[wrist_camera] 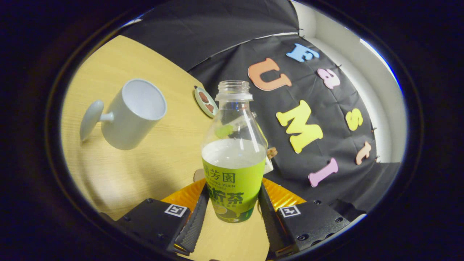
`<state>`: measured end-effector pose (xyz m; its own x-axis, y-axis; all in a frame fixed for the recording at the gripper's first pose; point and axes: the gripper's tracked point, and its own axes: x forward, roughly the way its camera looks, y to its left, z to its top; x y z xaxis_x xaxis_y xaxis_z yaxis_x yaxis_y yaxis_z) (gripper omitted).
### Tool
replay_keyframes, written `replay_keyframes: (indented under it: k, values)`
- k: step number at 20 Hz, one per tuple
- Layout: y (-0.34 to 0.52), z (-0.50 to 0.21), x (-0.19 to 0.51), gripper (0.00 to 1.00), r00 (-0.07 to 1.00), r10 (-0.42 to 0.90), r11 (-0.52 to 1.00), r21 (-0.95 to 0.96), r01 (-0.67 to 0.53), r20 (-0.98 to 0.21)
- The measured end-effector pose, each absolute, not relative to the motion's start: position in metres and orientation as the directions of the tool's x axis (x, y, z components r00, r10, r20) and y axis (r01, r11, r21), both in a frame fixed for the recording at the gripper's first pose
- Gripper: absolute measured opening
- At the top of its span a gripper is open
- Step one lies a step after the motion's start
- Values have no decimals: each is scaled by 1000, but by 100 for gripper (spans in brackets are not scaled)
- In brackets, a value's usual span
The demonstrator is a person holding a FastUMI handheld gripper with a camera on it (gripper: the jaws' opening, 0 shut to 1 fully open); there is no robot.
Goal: Take the bottle from table, then pour the juice into the cup, finally place the bottle on the coaster
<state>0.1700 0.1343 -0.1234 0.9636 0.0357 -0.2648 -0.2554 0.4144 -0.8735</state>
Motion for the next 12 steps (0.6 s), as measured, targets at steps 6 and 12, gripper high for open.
replay_keyframes:
  k: [6, 12]
  values:
    - [155, -123, 183, 77, 978, 48, 263, -942, -208, -202]
    - [161, -118, 192, 78, 986, 66, 127, -978, -163, -156]
